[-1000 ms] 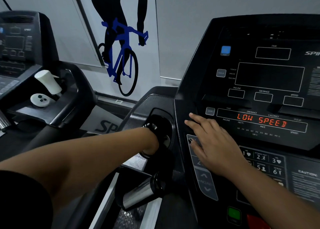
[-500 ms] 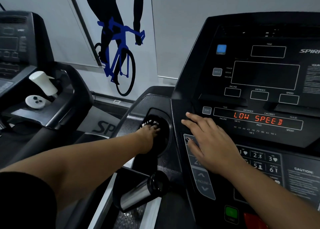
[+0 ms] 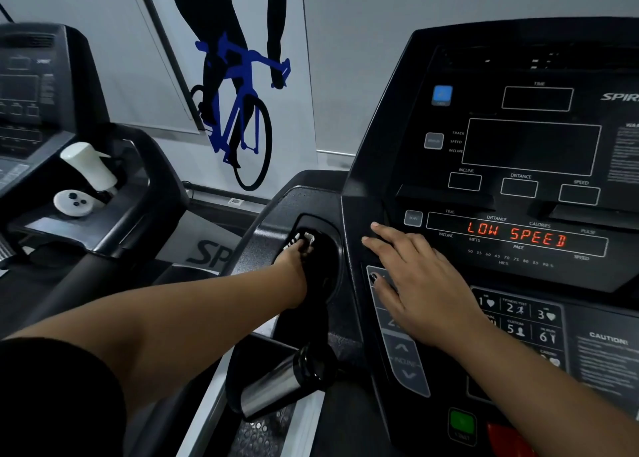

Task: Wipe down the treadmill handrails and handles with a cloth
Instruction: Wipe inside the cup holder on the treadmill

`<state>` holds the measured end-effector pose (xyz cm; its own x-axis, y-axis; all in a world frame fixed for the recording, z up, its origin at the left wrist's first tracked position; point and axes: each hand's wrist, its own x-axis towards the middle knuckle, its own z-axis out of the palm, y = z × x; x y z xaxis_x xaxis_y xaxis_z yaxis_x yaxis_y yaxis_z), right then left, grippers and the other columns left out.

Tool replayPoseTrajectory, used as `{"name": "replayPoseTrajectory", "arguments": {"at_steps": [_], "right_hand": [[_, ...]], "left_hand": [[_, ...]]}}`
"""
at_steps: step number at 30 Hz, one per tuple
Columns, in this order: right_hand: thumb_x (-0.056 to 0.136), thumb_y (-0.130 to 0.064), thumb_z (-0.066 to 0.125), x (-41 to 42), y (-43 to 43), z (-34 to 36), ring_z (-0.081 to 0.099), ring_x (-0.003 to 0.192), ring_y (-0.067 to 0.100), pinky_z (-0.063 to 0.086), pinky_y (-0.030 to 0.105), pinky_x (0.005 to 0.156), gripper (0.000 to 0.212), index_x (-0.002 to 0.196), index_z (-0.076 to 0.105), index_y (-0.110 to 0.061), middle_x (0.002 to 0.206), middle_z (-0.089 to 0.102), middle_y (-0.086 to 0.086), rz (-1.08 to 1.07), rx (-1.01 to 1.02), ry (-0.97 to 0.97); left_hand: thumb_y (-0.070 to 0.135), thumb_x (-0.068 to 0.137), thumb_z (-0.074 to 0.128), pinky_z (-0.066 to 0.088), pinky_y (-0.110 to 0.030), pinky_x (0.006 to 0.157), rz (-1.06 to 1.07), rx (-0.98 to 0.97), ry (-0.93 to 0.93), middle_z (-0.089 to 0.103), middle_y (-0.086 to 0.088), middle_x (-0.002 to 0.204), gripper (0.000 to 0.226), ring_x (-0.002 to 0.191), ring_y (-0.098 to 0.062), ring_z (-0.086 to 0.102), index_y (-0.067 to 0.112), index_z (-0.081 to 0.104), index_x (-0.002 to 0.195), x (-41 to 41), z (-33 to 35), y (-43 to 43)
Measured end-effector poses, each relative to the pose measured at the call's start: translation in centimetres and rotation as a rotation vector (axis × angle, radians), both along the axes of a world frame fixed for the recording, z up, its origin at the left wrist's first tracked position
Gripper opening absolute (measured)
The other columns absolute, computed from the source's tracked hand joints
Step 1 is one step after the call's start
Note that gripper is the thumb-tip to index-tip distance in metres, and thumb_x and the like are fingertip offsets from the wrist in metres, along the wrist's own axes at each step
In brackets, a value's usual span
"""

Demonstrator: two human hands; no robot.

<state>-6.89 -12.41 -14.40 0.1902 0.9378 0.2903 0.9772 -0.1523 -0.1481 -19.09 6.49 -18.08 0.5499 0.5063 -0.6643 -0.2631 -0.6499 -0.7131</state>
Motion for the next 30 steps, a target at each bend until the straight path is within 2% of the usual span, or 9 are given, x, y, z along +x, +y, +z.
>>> {"name": "replayPoseTrajectory", "arguments": {"at_steps": [2, 6, 12, 16, 20, 23, 28, 30], "right_hand": [[0.093, -0.040, 0.032, 0.0, 0.0, 0.0, 0.041, 0.127, 0.013, 0.046, 0.033, 0.095, 0.054, 0.144, 0.039, -0.025, 0.154, 0.030, -0.010, 0.000, -0.001, -0.002], [0.093, -0.040, 0.032, 0.0, 0.0, 0.0, 0.042, 0.126, 0.014, 0.047, 0.034, 0.095, 0.054, 0.144, 0.040, -0.025, 0.154, 0.030, -0.010, -0.002, -0.004, -0.006], [0.092, -0.040, 0.032, -0.1, 0.1, -0.1, 0.042, 0.126, 0.014, 0.046, 0.034, 0.096, 0.054, 0.144, 0.039, -0.025, 0.154, 0.030, -0.009, -0.008, -0.011, -0.015], [0.093, -0.040, 0.031, -0.2, 0.1, -0.1, 0.042, 0.126, 0.014, 0.047, 0.035, 0.096, 0.054, 0.144, 0.039, -0.024, 0.154, 0.031, -0.009, -0.014, -0.011, -0.017], [0.092, -0.039, 0.032, -0.2, 0.1, -0.1, 0.042, 0.125, 0.015, 0.047, 0.035, 0.095, 0.054, 0.143, 0.040, -0.024, 0.154, 0.031, -0.009, -0.013, -0.010, -0.017], [0.092, -0.040, 0.033, -0.1, 0.1, -0.1, 0.041, 0.126, 0.014, 0.047, 0.034, 0.094, 0.053, 0.144, 0.039, -0.025, 0.154, 0.030, -0.010, -0.008, -0.011, -0.015], [0.092, -0.039, 0.035, 0.0, 0.1, -0.1, 0.041, 0.126, 0.013, 0.047, 0.033, 0.094, 0.053, 0.144, 0.039, -0.026, 0.154, 0.030, -0.011, -0.005, -0.010, -0.014], [0.092, -0.039, 0.036, 0.1, 0.1, 0.0, 0.041, 0.126, 0.013, 0.047, 0.033, 0.094, 0.054, 0.144, 0.038, -0.026, 0.154, 0.029, -0.011, -0.003, -0.014, -0.013]], "left_hand": [[0.044, 0.101, 0.030, -0.011, -0.055, 0.116, 0.012, 0.020, -0.033, 0.003, -0.004, 0.165, 0.065, 0.149, -0.034, -0.015, 0.022, 0.005, 0.157, -0.3, -0.6, 0.3], [0.045, 0.102, 0.026, -0.014, -0.053, 0.116, 0.034, 0.030, -0.041, 0.005, -0.005, 0.165, 0.063, 0.150, -0.031, -0.015, 0.021, 0.007, 0.157, -0.4, -0.5, 0.3], [0.028, 0.105, 0.027, -0.012, -0.052, 0.119, 0.081, -0.152, -0.109, 0.020, -0.006, 0.162, 0.052, 0.152, -0.026, 0.003, 0.017, 0.021, 0.155, -1.0, 0.9, -0.3], [0.021, 0.104, 0.028, -0.012, -0.052, 0.119, 0.061, -0.222, -0.126, 0.022, -0.008, 0.161, 0.050, 0.151, -0.026, 0.008, 0.015, 0.025, 0.154, -1.2, 0.8, -0.1], [0.016, 0.103, 0.030, -0.010, -0.046, 0.118, 0.083, -0.382, -0.295, 0.003, -0.001, 0.165, 0.061, 0.152, -0.017, 0.002, 0.020, 0.002, 0.157, -1.4, 0.0, 0.4], [0.017, 0.103, 0.030, -0.010, -0.045, 0.120, 0.086, -0.435, -0.344, -0.002, 0.002, 0.165, 0.063, 0.151, -0.015, -0.001, 0.020, -0.003, 0.157, -1.4, -0.4, 0.9], [0.025, 0.104, 0.027, -0.010, -0.044, 0.120, 0.119, -0.283, -0.258, -0.002, -0.004, 0.165, 0.064, 0.152, -0.024, -0.001, 0.019, -0.010, 0.155, -1.0, -0.9, 0.7], [0.028, 0.104, 0.029, -0.009, -0.047, 0.119, 0.129, -0.183, -0.122, 0.006, -0.008, 0.164, 0.060, 0.152, -0.024, 0.001, 0.018, 0.002, 0.157, -0.5, -0.4, 0.0]]}}
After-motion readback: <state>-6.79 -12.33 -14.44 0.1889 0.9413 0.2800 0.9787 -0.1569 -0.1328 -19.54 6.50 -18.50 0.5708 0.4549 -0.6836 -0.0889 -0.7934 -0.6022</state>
